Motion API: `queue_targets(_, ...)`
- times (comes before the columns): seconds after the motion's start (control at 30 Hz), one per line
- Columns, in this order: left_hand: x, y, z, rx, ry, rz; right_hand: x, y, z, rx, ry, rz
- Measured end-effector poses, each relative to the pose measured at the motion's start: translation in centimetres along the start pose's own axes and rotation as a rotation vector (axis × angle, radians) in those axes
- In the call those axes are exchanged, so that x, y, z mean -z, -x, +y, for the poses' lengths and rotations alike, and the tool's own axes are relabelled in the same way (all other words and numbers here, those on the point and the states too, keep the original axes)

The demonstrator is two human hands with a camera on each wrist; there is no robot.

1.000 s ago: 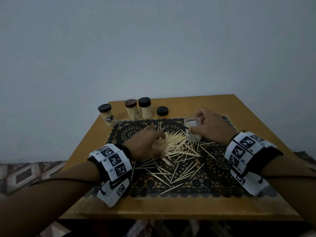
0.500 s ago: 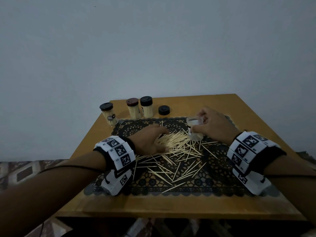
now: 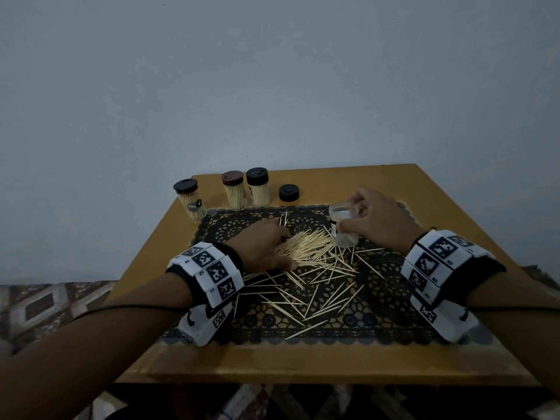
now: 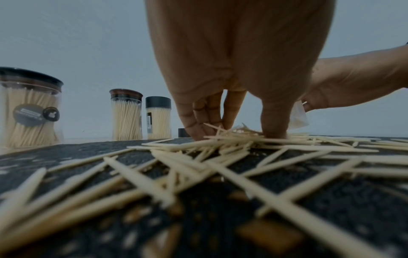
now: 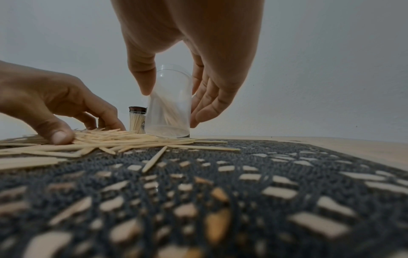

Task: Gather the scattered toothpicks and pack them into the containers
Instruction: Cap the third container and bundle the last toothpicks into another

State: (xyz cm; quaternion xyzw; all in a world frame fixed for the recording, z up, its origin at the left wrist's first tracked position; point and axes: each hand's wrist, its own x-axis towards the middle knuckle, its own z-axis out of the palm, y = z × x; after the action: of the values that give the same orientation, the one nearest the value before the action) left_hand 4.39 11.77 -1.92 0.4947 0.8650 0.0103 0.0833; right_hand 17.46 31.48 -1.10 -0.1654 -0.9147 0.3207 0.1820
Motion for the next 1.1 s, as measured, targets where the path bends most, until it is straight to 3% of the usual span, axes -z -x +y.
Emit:
queue_targets(0.43, -0.2, 0.1, -0.3, -0.082, 0.092, 0.158, 0.1, 0.4, -0.3, 0.128, 0.153, -0.06)
queue_targets(0.63, -0.1, 0.1, -0.2, -0.126, 0.052, 0.146, -0.3, -0.1, 0.4, 0.222, 0.319, -0.131)
queue_targets(0.8, -0.1, 0.1, -0.1, -0.155, 0.058, 0.114, -0.4, 0.1, 0.2, 0.207, 0.387, -0.235)
queue_targets(1.1, 0.0, 0.0, 0.1, -0.155, 0.069, 0.11, -0.8, -0.1, 0.3, 0.169, 0.396, -0.261)
